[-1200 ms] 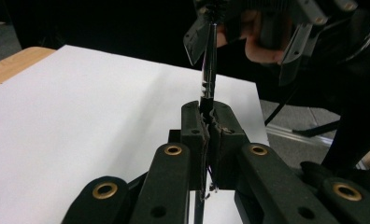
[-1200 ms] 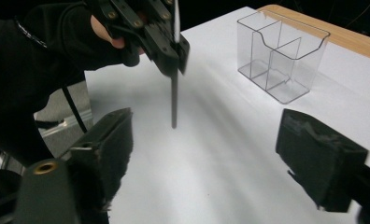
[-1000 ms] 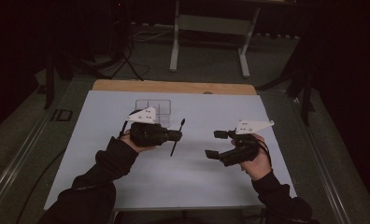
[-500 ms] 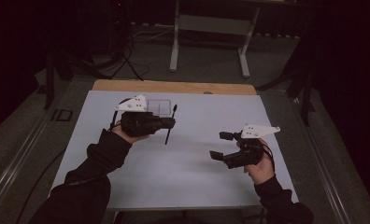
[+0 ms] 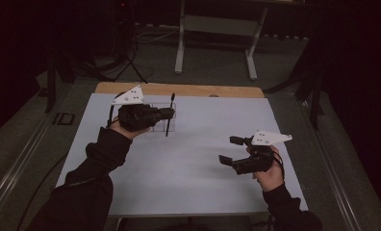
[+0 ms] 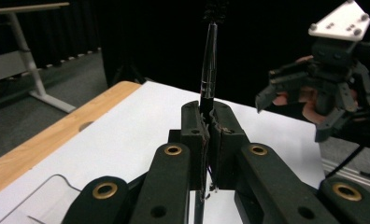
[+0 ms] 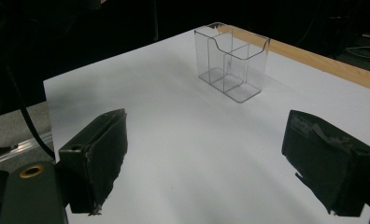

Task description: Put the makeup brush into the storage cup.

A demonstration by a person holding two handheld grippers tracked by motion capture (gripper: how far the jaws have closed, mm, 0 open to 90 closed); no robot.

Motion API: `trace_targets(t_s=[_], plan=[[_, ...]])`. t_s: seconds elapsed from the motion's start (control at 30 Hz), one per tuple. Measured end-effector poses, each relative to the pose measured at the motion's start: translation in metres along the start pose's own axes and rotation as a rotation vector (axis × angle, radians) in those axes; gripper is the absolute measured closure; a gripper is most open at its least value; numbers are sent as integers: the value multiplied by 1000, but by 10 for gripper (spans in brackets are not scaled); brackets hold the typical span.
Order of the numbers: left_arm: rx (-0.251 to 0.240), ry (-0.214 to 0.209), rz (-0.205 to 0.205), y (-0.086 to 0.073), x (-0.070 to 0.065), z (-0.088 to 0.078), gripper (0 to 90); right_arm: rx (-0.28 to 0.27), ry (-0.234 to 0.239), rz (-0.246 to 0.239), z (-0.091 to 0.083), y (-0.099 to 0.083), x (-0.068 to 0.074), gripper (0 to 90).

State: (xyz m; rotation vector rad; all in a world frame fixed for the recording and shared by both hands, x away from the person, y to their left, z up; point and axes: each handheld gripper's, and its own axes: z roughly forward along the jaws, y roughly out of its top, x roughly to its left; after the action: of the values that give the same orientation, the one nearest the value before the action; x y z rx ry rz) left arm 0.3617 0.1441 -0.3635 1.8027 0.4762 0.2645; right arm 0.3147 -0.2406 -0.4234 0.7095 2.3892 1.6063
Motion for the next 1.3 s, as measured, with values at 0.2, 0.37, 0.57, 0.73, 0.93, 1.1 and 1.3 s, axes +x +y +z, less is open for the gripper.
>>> trace_targets(t_s=[0.2, 0.37, 0.57, 0.73, 0.93, 1.1, 1.3], plan=[[-37, 66, -9, 4, 7, -7, 865, -2, -3, 3, 0, -2, -1, 140], [-70, 125, -1, 11, 13, -17, 865, -7, -5, 7, 0, -2, -2, 140], [-94, 182, 13, 17, 18, -24, 865, -12, -6, 8, 0, -3, -2, 140], [-110, 219, 11, 20, 25, -28, 865, -16, -7, 5, 0, -3, -2, 139], [-131, 266, 15, 21, 31, -31, 865, -17, 0, 4, 0, -4, -2, 137], [-151, 318, 13, 19, 40, -32, 865, -12, -1, 2, 2, -5, -2, 137], [-186, 377, 1, 14, 50, -35, 865, -11, -1, 5, 1, -5, -2, 137]])
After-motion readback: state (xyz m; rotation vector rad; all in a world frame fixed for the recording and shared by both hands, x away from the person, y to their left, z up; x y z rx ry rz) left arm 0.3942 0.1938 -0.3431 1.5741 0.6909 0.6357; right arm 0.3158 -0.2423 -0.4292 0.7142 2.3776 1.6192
